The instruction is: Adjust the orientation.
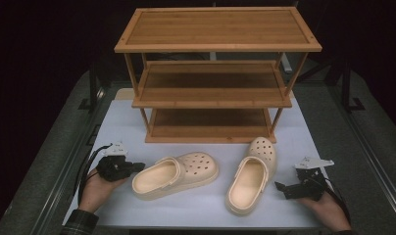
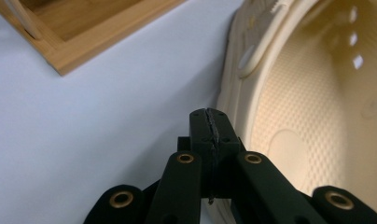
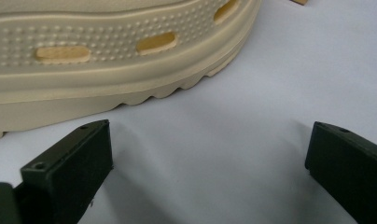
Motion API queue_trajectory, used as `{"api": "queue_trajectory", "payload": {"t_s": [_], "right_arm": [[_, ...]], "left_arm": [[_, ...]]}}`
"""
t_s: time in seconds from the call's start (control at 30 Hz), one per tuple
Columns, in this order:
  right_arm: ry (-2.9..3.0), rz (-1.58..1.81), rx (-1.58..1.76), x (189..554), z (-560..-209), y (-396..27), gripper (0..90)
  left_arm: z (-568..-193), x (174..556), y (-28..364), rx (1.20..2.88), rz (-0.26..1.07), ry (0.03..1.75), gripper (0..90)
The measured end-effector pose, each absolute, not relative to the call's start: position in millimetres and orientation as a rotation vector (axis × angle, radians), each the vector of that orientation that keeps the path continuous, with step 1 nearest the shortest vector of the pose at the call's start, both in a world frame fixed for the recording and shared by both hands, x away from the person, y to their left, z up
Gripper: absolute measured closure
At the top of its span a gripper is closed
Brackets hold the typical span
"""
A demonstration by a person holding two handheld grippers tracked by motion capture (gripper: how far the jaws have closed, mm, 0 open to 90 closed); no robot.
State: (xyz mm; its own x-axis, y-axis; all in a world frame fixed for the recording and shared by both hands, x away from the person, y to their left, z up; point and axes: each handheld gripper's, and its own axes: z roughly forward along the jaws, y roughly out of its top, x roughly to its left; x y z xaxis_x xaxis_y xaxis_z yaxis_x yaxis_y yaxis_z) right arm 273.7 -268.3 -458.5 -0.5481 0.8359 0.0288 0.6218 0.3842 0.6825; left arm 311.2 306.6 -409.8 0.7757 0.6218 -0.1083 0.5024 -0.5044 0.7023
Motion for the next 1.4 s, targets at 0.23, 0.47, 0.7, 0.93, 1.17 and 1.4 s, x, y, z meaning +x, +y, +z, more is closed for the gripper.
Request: {"api": "queue_trajectory", "payload": {"t_s": [0.23,0.47,0.7,0.93,1.17,1.4], "right_arm": [[2.328,0.940,1.275,273.8,-458.5,-268.3,0.4],[2.328,0.940,1.273,273.8,-458.5,-268.3,0.4],[2.327,0.941,1.274,273.8,-458.5,-268.3,0.4],[2.327,0.941,1.274,273.8,-458.6,-268.3,0.4],[2.328,0.939,1.275,273.8,-458.5,-268.3,0.4],[2.328,0.940,1.273,273.9,-458.6,-268.2,0.4]], "left_arm": [[-410.1,287.5,309.6,2.203,0.182,0.820,90.0],[-410.4,269.6,309.6,2.197,0.173,0.818,90.0],[-407.8,267.2,311.7,2.189,0.175,0.829,88.0],[-394.5,266.0,315.1,2.149,0.190,0.829,77.4],[-389.2,268.2,301.2,2.131,0.200,0.771,62.9],[-386.9,278.9,278.7,2.137,0.216,0.732,48.1]]}}
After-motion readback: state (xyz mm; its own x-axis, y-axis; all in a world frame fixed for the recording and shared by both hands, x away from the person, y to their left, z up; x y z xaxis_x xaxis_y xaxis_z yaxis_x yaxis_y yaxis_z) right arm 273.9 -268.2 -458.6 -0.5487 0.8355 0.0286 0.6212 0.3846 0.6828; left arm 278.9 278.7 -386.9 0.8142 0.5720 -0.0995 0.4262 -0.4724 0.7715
